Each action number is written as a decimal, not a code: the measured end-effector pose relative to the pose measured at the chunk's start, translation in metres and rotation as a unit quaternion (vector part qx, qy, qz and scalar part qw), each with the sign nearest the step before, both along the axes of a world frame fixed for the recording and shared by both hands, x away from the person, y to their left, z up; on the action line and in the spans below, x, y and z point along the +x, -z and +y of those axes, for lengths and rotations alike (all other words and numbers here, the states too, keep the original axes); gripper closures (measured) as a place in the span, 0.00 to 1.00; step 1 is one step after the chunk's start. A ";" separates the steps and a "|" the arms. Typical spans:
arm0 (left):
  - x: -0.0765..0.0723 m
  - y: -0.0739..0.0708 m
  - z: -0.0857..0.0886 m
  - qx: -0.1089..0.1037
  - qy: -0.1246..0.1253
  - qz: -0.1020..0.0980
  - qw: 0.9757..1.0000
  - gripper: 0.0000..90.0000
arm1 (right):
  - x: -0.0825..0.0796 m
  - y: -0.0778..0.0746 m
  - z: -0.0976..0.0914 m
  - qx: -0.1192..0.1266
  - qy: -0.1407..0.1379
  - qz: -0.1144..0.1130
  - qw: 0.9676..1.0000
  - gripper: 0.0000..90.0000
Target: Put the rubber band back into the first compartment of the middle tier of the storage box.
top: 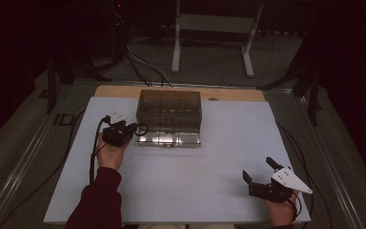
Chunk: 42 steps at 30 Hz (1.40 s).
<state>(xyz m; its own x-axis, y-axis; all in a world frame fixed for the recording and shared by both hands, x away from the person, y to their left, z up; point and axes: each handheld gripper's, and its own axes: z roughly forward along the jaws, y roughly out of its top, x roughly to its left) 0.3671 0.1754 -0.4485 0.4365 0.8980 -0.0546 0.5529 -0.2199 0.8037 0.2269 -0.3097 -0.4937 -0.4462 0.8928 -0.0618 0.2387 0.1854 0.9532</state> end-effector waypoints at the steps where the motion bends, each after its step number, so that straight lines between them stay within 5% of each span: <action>1: 0.000 0.000 -0.001 -0.001 0.000 -0.001 1.000 0.99 | 0.000 0.000 0.000 0.000 0.000 0.000 1.000 0.02; 42: 0.016 0.025 -0.023 0.022 0.005 0.026 0.999 0.99 | 0.000 0.000 -0.001 0.000 0.000 0.003 1.000 0.02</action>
<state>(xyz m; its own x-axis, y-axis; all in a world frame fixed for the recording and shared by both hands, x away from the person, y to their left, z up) 0.3830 0.1519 -0.4733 0.4425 0.8960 -0.0375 0.5914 -0.2602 0.7632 0.2272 -0.3110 -0.4938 -0.4465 0.8929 -0.0588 0.2445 0.1849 0.9518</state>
